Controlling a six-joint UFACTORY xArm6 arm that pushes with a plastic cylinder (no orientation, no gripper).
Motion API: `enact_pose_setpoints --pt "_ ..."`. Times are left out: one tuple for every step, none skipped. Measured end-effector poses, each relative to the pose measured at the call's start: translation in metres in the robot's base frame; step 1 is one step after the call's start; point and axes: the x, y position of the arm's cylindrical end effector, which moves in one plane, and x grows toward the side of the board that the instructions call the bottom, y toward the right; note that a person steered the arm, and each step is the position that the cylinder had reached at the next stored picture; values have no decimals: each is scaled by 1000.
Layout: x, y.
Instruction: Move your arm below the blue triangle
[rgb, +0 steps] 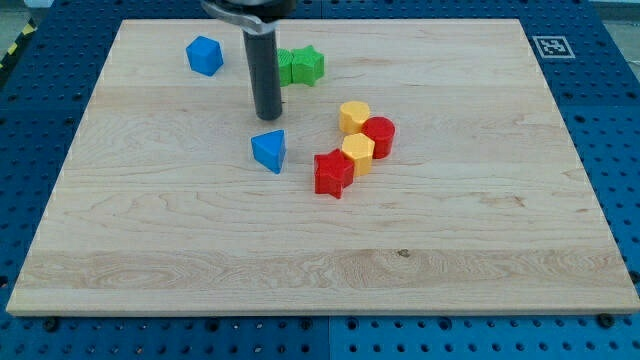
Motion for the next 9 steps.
enact_pose_setpoints --pt "-23 -40" --pt "-23 -73" --pt "-7 -95" --pt "25 -95" --pt "60 -95" --pt "84 -94" --pt "90 -86" --pt "101 -69" --pt "110 -50"
